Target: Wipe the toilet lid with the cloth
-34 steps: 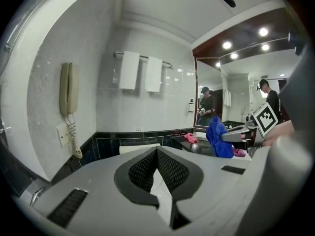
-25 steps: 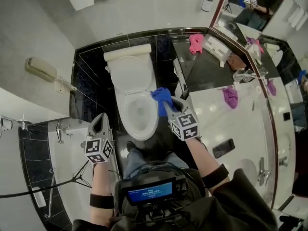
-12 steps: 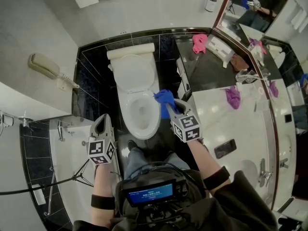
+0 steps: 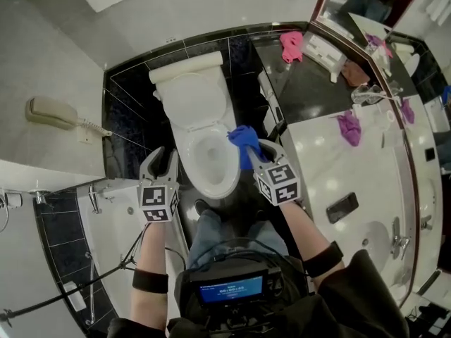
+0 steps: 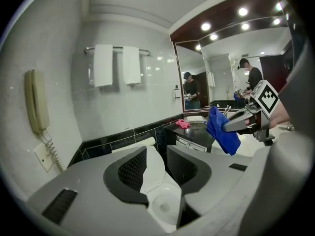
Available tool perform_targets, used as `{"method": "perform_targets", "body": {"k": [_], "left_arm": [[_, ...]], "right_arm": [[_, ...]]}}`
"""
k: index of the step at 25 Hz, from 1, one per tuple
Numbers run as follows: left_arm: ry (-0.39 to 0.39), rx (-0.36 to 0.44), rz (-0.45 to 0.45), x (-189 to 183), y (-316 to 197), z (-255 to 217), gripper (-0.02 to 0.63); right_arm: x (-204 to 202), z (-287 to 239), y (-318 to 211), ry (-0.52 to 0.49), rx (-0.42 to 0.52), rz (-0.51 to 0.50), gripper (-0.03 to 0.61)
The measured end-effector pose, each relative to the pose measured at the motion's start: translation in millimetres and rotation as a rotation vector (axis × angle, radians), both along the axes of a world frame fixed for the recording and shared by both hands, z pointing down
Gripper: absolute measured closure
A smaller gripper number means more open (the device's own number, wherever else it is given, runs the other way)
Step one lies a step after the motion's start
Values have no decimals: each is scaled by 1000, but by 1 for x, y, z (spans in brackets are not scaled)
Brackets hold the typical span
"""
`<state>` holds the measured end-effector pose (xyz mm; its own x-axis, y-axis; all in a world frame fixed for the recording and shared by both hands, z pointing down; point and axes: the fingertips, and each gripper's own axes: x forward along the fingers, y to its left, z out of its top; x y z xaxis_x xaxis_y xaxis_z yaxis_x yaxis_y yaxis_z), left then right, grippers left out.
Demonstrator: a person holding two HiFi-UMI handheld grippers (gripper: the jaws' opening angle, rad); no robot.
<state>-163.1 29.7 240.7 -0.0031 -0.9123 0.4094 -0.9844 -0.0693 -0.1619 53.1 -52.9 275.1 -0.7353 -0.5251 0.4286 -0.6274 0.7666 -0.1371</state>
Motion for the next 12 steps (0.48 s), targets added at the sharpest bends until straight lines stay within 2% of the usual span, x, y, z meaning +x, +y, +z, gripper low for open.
{"method": "perform_targets", "body": {"k": [2, 5, 9, 12], "left_arm": [[-28, -28, 58, 0, -26, 5, 451], [-79, -57, 134, -5, -68, 19, 436], [-148, -85, 193, -20, -128, 47, 396], [-217, -114, 231, -35, -171, 79, 396]], "right_arm": [[-6, 7, -6, 10, -10, 15, 482], [-14, 24, -19, 36, -17, 40, 482], [-29, 41, -43, 59, -45, 66, 482], [-42, 59, -64, 67, -65, 89, 482]]}}
